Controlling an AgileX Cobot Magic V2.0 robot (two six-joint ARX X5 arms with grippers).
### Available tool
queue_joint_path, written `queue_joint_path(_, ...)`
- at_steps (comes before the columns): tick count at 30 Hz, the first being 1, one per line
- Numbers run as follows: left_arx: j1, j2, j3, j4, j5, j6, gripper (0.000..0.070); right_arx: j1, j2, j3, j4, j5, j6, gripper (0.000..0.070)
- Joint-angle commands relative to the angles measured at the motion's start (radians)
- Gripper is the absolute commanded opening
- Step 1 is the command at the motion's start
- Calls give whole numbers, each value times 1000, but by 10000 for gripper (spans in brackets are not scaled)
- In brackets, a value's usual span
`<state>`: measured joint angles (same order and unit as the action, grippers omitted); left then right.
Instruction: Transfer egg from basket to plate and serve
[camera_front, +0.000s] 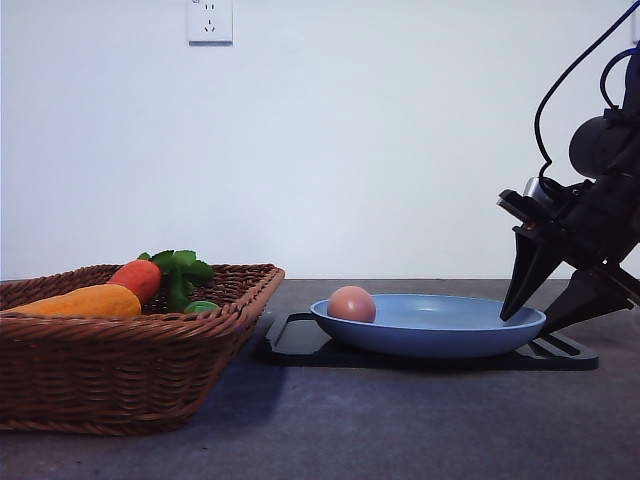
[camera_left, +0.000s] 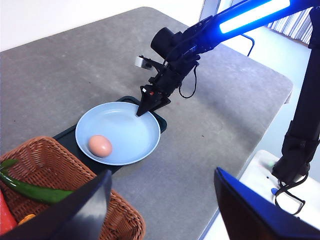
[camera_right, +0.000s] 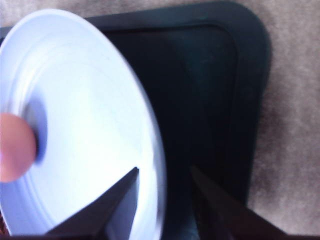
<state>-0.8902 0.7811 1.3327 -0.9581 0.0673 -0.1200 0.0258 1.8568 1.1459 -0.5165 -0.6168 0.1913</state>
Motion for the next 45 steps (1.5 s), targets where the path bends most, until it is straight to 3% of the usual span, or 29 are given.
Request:
queue_joint_path(1, -6, 15, 15, 11, -2, -5, 422, -8, -1, 15, -13, 11, 4, 224)
queue_joint_path(5, -6, 37, 15, 18, -4, -4, 412, -30, -67, 15, -20, 16, -1, 223)
queue_joint_path(8, -6, 66, 15, 34, -45, -4, 356, -51, -144, 15, -42, 31, -2, 208)
queue_joint_path(11, -6, 104, 15, 47, -164, 0, 252, -59, -239, 15, -102, 83, -38, 130)
queue_joint_path(14, -6, 149, 14, 40, -333, 19, 97, -55, -333, 12, -169, 141, -89, 8)
queue_joint_path(16, -3, 182, 14, 33, -431, 60, 14, -41, -394, 7, -197, 180, -103, 0)
queue_joint_path(19, 23, 224, 6, 33, -502, 99, 0, 4, -489, -16, -206, 226, -104, 0)
queue_joint_path(25, 136, 251, -94, 107, -500, 110, 0, 118, -675, -100, -191, 315, -115, 0)
queue_joint_path(29, 213, 228, -239, 217, -444, 116, 0, 223, -809, -206, -108, 409, -121, 0)
queue_joint_path(35, 305, 126, -518, 471, -331, 112, 0, 369, -1014, -443, 150, 588, -120, 0)
queue_joint_path(39, 352, 21, -690, 630, -304, 93, 0, 425, -1126, -605, 318, 667, -112, 0)
queue_joint_path(45, 366, -144, -853, 787, -275, 30, 0, 448, -1197, -764, 455, 681, -73, 0)
